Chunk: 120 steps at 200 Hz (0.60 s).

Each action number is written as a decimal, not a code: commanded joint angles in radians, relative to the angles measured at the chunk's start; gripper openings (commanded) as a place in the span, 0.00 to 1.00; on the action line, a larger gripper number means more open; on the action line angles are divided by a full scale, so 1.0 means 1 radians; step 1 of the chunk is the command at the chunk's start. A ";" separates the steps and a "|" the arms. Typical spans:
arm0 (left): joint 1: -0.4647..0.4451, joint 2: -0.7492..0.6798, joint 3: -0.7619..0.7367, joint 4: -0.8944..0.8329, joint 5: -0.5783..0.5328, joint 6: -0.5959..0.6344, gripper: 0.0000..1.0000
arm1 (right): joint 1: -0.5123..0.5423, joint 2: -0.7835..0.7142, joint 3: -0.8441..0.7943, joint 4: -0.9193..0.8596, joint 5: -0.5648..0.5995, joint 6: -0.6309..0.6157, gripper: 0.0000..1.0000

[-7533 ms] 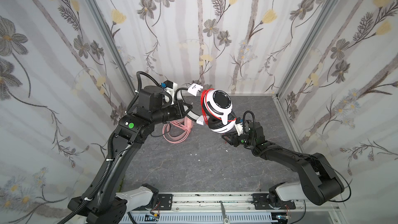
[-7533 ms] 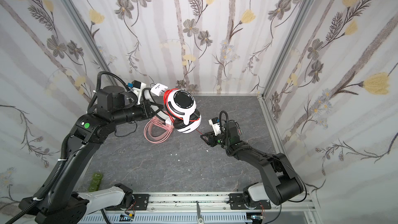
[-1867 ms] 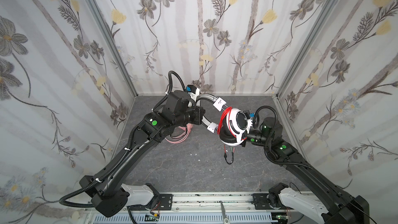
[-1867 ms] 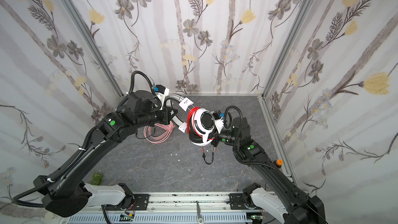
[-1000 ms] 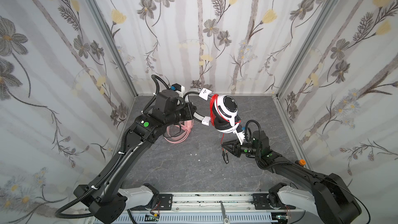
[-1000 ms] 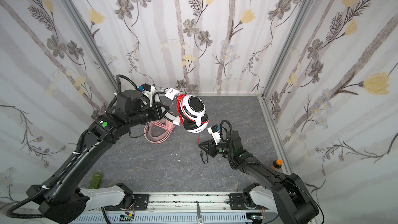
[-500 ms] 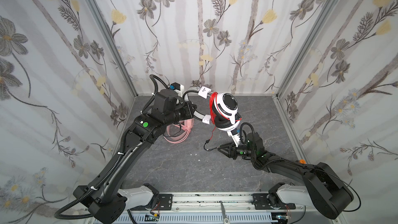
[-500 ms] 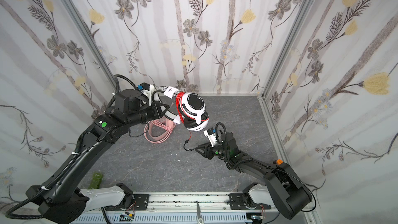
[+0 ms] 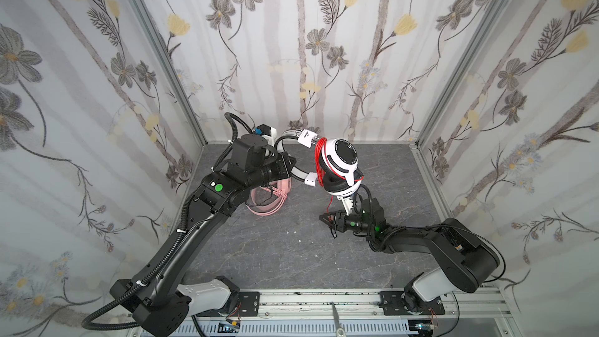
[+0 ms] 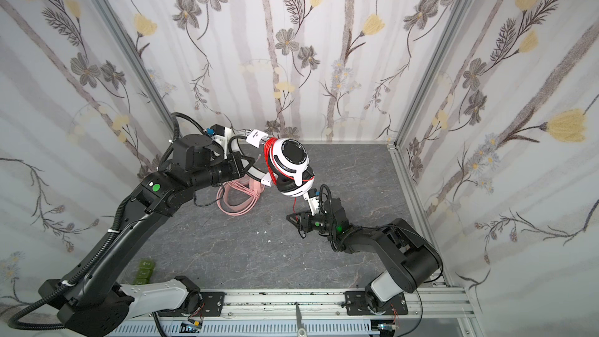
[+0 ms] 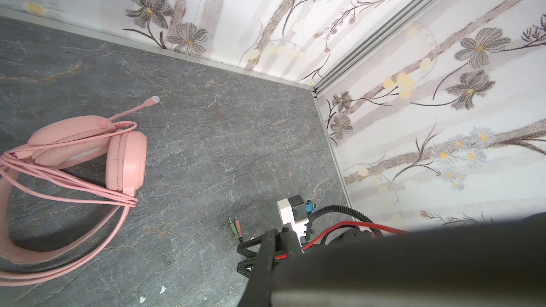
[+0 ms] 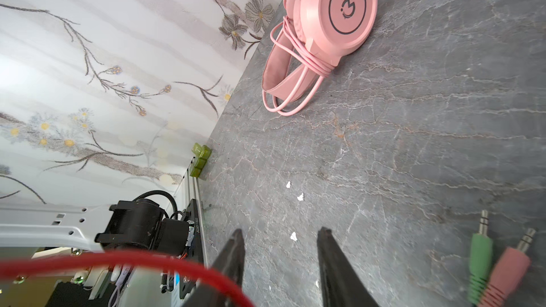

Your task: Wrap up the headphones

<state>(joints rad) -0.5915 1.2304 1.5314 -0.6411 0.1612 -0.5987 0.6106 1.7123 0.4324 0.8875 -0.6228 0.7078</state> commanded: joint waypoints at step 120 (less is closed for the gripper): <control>0.021 -0.028 0.000 0.069 0.015 -0.010 0.00 | 0.014 0.007 -0.098 0.177 -0.024 0.055 0.07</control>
<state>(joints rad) -0.5728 1.2102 1.5326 -0.6479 0.1616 -0.5968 0.6235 1.7325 0.3336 1.0348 -0.6334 0.7692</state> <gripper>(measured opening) 0.071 0.087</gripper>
